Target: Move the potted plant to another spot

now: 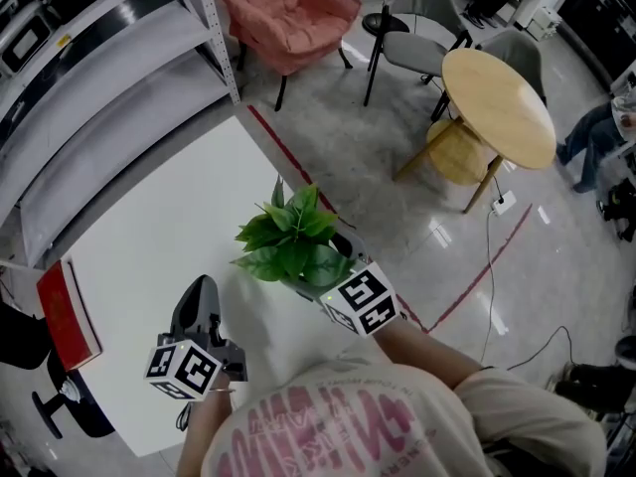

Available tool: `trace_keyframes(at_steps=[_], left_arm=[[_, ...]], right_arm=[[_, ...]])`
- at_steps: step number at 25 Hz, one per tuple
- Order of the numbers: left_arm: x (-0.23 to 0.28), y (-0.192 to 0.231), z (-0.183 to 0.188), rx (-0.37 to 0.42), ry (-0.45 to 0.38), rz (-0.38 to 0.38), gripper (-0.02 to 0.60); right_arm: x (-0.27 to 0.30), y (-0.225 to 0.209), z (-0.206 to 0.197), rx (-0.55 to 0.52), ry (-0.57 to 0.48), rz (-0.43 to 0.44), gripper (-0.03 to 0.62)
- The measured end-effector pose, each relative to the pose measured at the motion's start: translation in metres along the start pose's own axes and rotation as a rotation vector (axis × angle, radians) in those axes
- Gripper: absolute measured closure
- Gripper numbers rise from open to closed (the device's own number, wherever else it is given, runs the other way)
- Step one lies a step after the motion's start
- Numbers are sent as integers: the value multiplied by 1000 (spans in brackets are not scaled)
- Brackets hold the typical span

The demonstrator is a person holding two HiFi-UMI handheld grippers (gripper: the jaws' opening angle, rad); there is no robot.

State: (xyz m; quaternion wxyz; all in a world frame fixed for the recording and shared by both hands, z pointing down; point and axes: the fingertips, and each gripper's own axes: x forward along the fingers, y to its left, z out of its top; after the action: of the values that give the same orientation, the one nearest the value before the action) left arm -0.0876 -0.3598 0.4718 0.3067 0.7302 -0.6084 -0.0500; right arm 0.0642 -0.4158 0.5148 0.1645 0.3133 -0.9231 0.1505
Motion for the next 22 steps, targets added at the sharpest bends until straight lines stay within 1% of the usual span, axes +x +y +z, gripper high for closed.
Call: trace_keyframes(at_steps=[22], left_arm=[[-26, -3, -3, 0, -11, -8, 578]], right_arm=[[-4, 8, -9, -17, 39, -29, 95]])
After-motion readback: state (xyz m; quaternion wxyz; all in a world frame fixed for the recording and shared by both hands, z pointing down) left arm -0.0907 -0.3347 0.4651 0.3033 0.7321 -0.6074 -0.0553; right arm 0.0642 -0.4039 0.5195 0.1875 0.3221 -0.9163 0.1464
